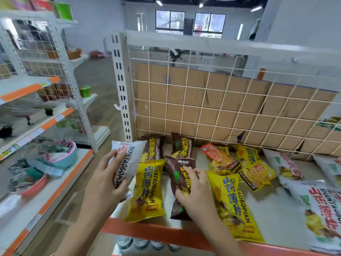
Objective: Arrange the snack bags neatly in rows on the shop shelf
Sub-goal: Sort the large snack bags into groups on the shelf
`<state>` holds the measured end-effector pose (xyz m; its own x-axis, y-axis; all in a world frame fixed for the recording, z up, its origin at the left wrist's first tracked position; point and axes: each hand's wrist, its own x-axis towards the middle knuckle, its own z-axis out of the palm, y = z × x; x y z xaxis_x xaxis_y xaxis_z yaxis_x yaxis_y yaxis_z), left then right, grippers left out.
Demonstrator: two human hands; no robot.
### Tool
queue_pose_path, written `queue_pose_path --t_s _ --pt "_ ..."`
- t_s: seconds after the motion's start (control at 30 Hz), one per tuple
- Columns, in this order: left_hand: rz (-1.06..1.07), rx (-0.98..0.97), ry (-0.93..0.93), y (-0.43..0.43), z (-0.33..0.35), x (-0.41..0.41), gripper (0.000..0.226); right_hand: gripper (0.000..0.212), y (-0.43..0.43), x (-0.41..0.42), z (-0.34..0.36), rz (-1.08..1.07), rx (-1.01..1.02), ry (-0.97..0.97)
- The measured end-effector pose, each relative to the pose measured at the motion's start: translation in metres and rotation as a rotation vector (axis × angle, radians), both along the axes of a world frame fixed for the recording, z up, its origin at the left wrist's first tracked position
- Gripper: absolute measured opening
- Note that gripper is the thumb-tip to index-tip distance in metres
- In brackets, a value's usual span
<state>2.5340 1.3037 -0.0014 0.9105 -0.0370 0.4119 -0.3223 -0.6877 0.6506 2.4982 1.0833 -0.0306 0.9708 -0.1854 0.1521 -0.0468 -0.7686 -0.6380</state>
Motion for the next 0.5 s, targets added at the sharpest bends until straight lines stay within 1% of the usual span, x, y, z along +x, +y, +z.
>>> queue_pose_path --t_s 0.07,0.13,0.3,0.43,0.5 --pt "-0.026 -0.002 -0.006 0.004 -0.002 0.004 0.07 0.066 0.01 0.003 -0.008 -0.026 -0.017 0.03" --pt "-0.04 -0.007 -0.009 0.008 -0.005 0.006 0.07 0.07 0.02 0.004 -0.014 -0.048 -0.044 0.056" --pt "-0.082 -0.056 0.042 0.015 -0.013 0.011 0.072 0.072 0.032 0.001 -0.018 -0.115 -0.199 0.15" --pt "-0.111 -0.062 0.03 0.016 -0.014 0.012 0.074 0.068 0.03 0.001 -0.019 -0.113 -0.249 0.196" --pt "-0.129 -0.082 0.033 0.015 -0.014 0.012 0.075 0.076 0.029 -0.002 -0.018 -0.093 -0.271 0.231"
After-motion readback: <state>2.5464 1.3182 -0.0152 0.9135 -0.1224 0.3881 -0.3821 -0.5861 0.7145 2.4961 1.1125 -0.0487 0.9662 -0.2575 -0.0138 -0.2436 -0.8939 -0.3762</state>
